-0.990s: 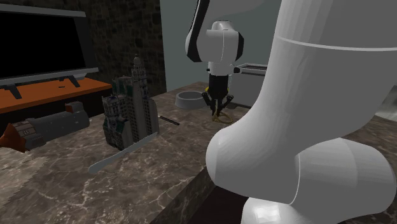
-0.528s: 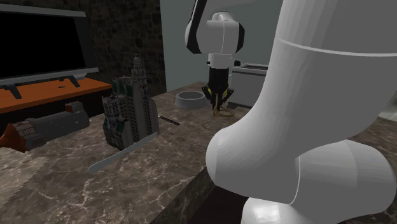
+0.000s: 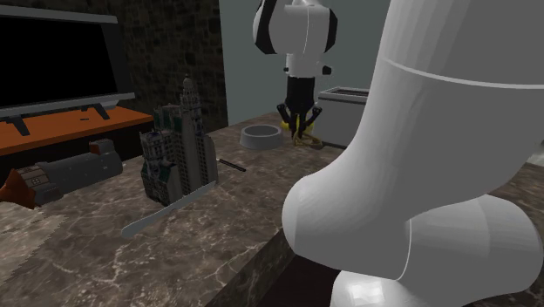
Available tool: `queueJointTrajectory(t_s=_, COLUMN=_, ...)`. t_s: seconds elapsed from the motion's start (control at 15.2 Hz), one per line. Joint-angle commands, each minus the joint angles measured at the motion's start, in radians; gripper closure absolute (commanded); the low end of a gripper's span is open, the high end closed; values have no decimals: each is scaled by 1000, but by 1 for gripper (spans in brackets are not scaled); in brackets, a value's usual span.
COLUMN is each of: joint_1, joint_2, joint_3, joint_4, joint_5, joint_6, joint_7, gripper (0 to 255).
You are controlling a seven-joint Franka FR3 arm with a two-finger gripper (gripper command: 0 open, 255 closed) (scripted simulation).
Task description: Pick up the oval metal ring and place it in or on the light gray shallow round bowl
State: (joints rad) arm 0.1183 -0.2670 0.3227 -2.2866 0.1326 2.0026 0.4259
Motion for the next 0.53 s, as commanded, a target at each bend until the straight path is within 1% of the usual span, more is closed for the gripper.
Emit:
queueJointTrajectory(t_s=0.0, joint_1=0, joint_2=-10, joint_3=-2, joint_4=17, joint_5=1, joint_6=-27, joint_7=0, gripper=255)
queueJointTrajectory(t_s=0.46, joint_1=-2, joint_2=-31, joint_3=-10, joint_4=93, joint_5=0, joint_6=-123, joint_7=1, gripper=255)
